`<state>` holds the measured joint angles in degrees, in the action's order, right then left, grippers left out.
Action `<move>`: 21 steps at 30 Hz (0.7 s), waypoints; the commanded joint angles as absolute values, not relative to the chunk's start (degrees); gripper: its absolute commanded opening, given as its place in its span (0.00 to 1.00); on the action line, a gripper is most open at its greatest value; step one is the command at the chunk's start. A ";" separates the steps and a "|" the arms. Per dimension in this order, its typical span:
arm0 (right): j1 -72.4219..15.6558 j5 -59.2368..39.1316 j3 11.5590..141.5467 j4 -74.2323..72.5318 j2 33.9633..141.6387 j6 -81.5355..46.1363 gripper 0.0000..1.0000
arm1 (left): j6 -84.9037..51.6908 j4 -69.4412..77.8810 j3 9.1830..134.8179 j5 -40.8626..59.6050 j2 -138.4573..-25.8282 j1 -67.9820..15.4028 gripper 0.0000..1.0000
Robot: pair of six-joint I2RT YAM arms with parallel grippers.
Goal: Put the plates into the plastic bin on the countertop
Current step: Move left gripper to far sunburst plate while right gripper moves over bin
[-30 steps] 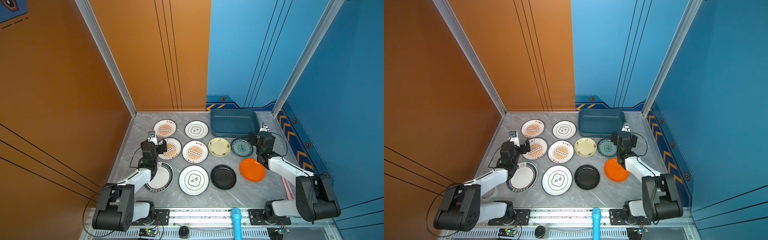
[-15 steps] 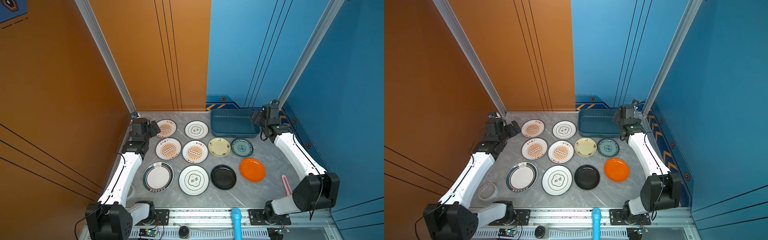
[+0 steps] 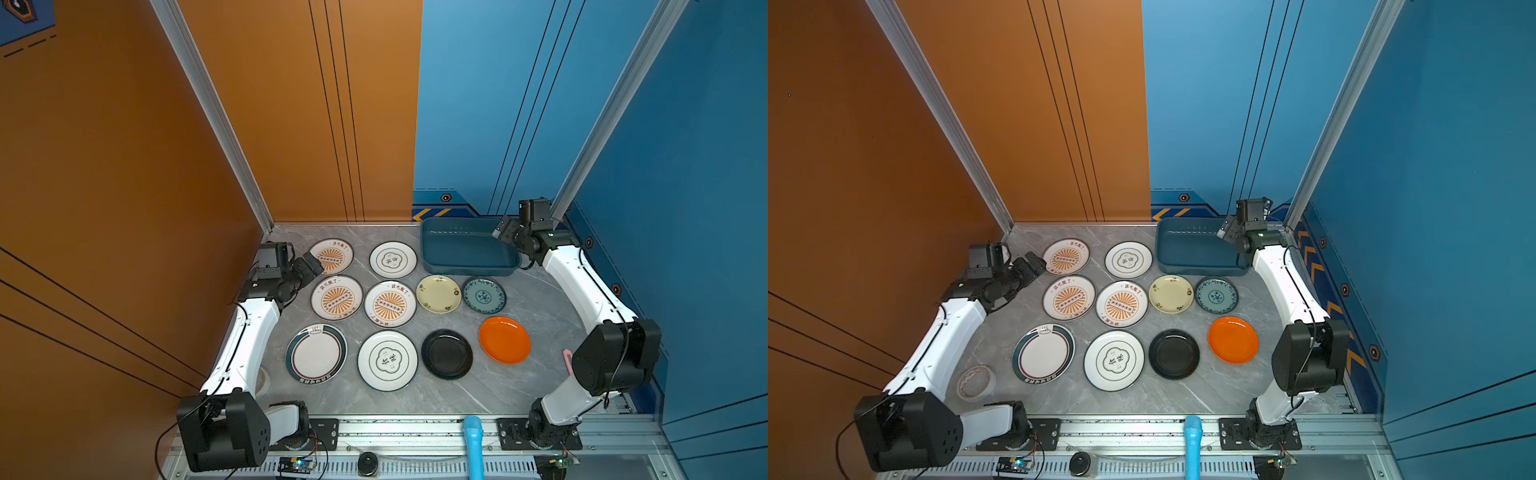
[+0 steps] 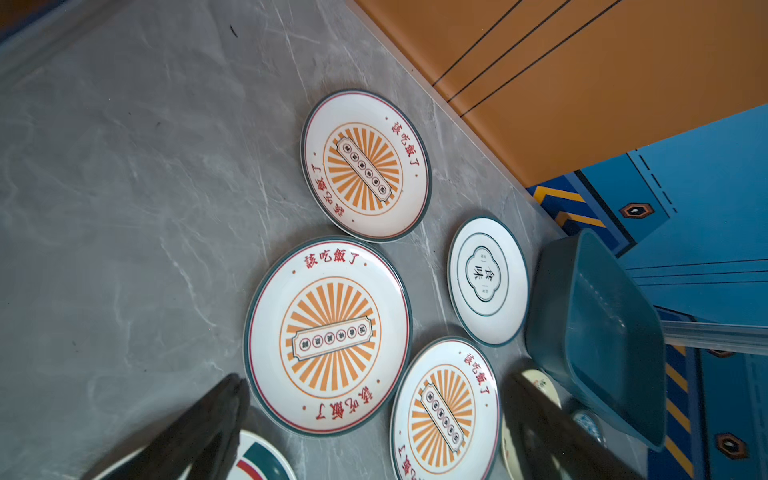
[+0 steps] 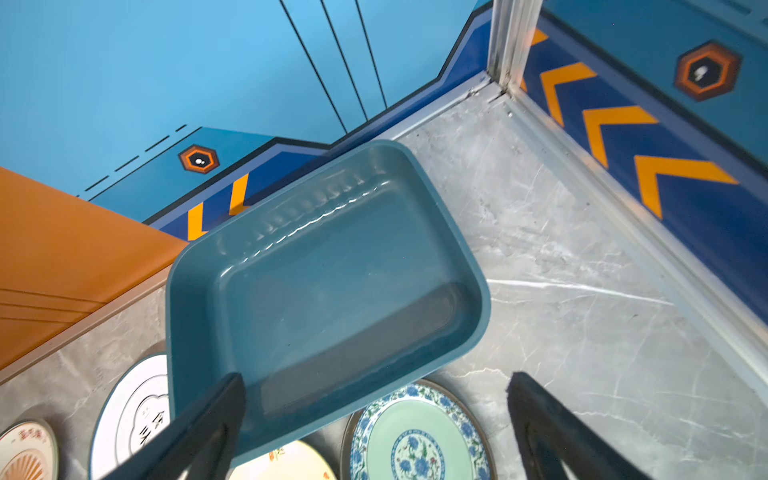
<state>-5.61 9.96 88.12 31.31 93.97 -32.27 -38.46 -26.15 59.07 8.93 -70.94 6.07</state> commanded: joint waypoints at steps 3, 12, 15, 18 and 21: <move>-5.62 4.48 89.79 33.02 95.08 -33.57 1.00 | -41.43 -23.32 50.83 18.38 -70.67 11.98 1.00; -4.92 -1.66 89.74 30.15 96.99 -34.10 0.95 | -34.00 -23.24 50.58 22.88 -76.68 15.64 0.95; -4.79 -1.89 90.01 30.08 97.55 -34.19 0.94 | -31.88 -23.03 50.54 23.83 -78.57 15.91 0.92; -4.48 -2.14 90.55 30.15 98.08 -34.28 0.94 | -30.07 -22.64 49.75 24.77 -80.50 16.17 0.90; -4.09 -2.55 91.23 30.56 99.00 -34.27 0.93 | -29.17 -21.58 48.84 25.61 -82.42 16.24 0.89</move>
